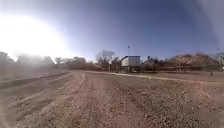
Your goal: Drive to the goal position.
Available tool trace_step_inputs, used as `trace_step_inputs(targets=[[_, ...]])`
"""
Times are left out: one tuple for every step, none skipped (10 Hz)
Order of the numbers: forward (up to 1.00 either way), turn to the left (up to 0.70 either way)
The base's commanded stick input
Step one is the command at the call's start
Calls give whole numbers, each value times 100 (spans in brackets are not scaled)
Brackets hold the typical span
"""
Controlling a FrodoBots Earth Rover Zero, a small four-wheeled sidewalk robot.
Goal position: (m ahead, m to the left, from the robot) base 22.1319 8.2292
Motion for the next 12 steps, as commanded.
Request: trace_step_inputs(targets=[[50,0],[50,0],[50,0],[50,0],[50,0],[50,0],[50,0],[50,0],[50,0],[50,0],[50,0],[50,0]])
